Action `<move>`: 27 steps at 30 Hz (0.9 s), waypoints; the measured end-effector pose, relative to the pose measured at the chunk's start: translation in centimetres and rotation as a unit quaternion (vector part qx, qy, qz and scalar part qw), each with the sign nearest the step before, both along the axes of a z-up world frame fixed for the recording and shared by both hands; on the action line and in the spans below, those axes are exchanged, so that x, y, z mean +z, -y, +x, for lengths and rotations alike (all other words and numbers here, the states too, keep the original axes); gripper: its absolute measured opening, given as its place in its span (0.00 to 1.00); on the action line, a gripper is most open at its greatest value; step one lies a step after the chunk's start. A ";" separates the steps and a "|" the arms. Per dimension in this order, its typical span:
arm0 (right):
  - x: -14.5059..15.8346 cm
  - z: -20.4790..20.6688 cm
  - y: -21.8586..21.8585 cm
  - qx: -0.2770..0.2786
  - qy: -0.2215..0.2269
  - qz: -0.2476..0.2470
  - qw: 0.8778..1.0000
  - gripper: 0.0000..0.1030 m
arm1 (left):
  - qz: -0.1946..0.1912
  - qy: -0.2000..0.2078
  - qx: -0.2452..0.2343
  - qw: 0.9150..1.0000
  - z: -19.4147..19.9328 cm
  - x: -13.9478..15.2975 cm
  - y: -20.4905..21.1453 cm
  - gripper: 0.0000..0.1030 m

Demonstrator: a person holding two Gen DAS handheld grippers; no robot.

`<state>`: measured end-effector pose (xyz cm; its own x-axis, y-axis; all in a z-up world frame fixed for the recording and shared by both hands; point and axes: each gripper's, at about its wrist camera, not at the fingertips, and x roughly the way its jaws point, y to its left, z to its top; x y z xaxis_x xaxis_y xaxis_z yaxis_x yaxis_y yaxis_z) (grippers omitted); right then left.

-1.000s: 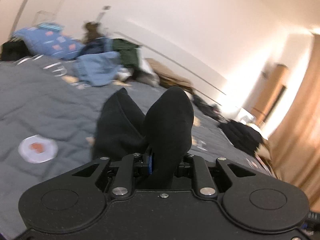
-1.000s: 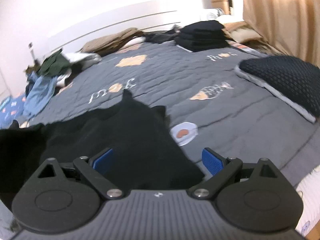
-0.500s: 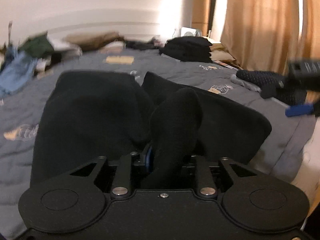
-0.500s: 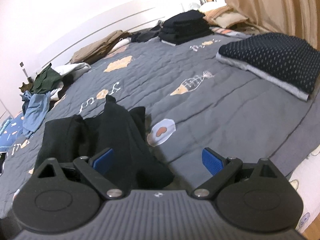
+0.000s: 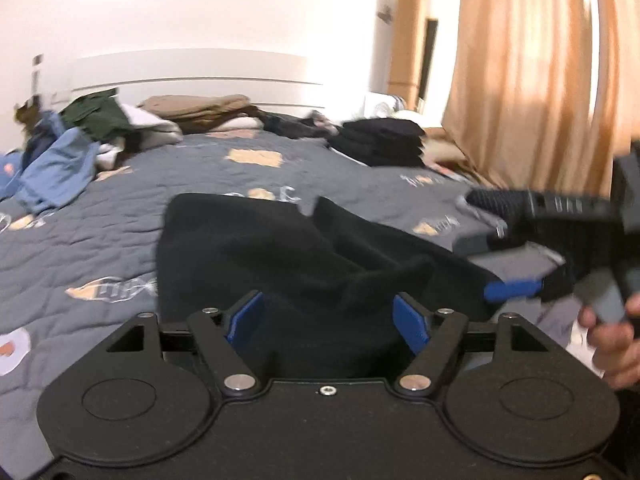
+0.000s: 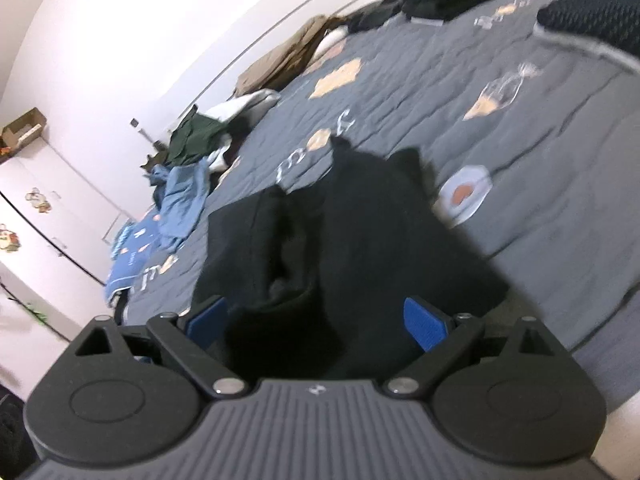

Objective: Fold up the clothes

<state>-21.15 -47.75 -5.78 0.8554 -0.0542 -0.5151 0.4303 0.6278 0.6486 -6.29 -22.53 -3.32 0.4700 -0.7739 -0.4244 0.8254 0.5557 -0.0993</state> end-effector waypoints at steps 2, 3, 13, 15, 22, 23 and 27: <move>-0.5 0.6 -0.4 0.008 -0.003 0.021 1.000 0.92 | -0.007 -0.005 0.016 1.000 0.6 0.5 -1.0 0.72; -0.7 0.8 -0.6 0.012 -0.002 0.034 0.999 0.92 | -0.010 -0.012 0.020 1.000 0.9 0.6 -1.3 0.74; -1.2 2.9 -2.7 0.036 0.006 0.090 0.995 0.92 | -0.045 -0.080 0.058 0.994 3.9 0.6 -3.4 0.75; -1.1 3.3 -3.1 0.038 0.005 0.087 0.995 0.92 | -0.052 -0.094 0.066 0.992 4.5 0.6 -3.9 0.75; -1.5 5.1 -3.8 0.023 -0.008 0.079 0.997 0.92 | -0.064 -0.108 0.083 0.989 5.1 0.6 -4.8 0.77; -1.5 5.4 -3.9 0.020 -0.007 0.079 0.997 0.92 | -0.064 -0.110 0.085 0.988 5.1 0.6 -4.8 0.77; -1.7 6.1 -4.5 0.000 -0.014 0.057 0.998 0.92 | -0.056 -0.108 0.086 0.989 5.0 0.5 -4.6 0.77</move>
